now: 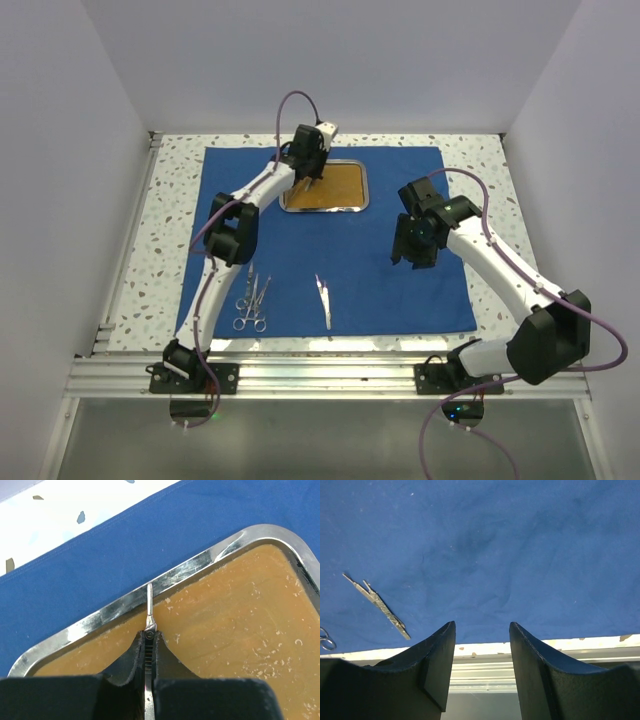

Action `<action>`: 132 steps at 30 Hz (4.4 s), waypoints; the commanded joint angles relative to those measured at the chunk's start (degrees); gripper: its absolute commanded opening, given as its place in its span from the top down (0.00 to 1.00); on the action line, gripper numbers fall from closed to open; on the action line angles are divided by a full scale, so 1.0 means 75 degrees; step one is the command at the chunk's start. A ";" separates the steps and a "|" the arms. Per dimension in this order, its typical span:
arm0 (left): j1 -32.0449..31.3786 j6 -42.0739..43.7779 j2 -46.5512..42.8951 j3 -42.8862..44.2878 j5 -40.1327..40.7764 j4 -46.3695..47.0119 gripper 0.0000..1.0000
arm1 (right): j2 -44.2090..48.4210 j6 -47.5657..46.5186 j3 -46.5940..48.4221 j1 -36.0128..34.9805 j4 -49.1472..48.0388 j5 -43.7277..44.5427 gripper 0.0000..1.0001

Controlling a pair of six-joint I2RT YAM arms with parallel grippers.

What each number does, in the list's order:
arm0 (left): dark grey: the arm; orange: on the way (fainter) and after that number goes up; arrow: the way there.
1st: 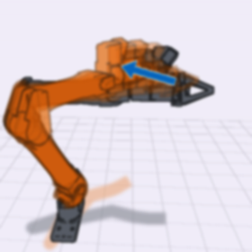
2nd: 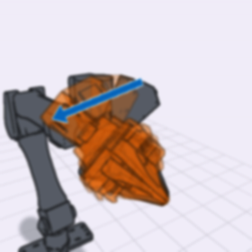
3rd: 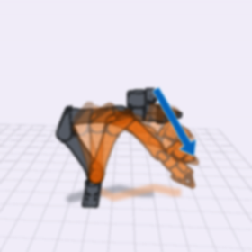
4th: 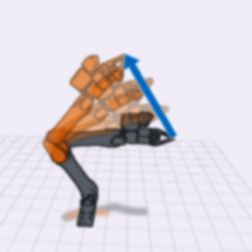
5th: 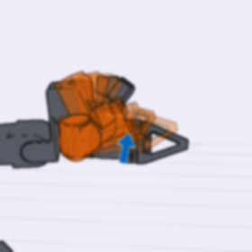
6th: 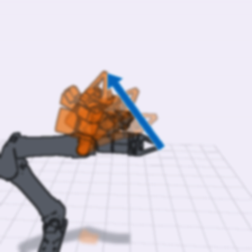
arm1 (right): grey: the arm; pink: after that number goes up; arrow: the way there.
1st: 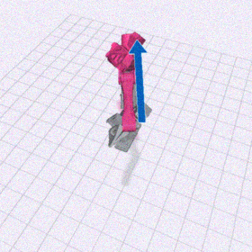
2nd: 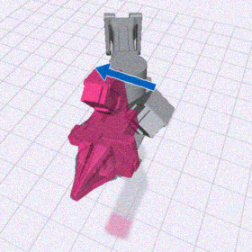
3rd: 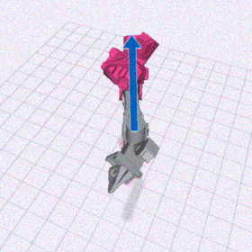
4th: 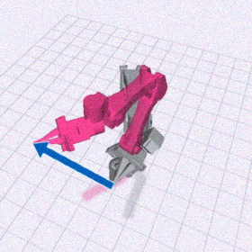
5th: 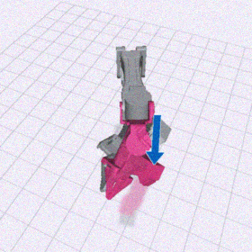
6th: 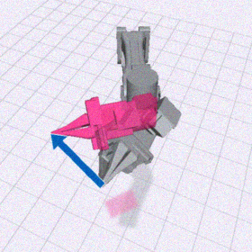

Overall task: Open and lay out the surgical kit
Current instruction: Pick up the medical item from the container, then place the medical item in the surgical kit, then pick up the medical item from the container.

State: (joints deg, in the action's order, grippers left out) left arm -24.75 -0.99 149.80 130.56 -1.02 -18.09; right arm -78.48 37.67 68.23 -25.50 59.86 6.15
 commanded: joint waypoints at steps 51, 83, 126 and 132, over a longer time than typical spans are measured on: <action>-0.4328 -0.7872 -0.7457 -0.8421 0.3147 -0.2299 0.59 | 0.2495 -0.0898 -0.1503 0.0001 -0.0469 -0.1313 0.48; 0.0336 -0.0594 -0.1352 -0.0779 0.1038 -0.1749 0.60 | 0.0386 -0.0487 0.0219 0.0001 -0.0539 -0.0047 0.48; 0.0324 -0.0992 -0.1186 -0.1283 0.1015 -0.2030 1.00 | 0.0433 -0.0780 0.0360 0.0118 -0.0387 -0.0012 0.48; 0.0335 -0.1973 -0.2592 -0.1260 0.0582 -0.1726 1.00 | 0.0116 -0.0874 0.1003 0.0153 -0.0995 -0.0608 0.48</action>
State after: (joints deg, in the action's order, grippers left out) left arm -22.55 -9.98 139.52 120.70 6.20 -32.08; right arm -76.93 32.29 71.35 -24.69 56.01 4.49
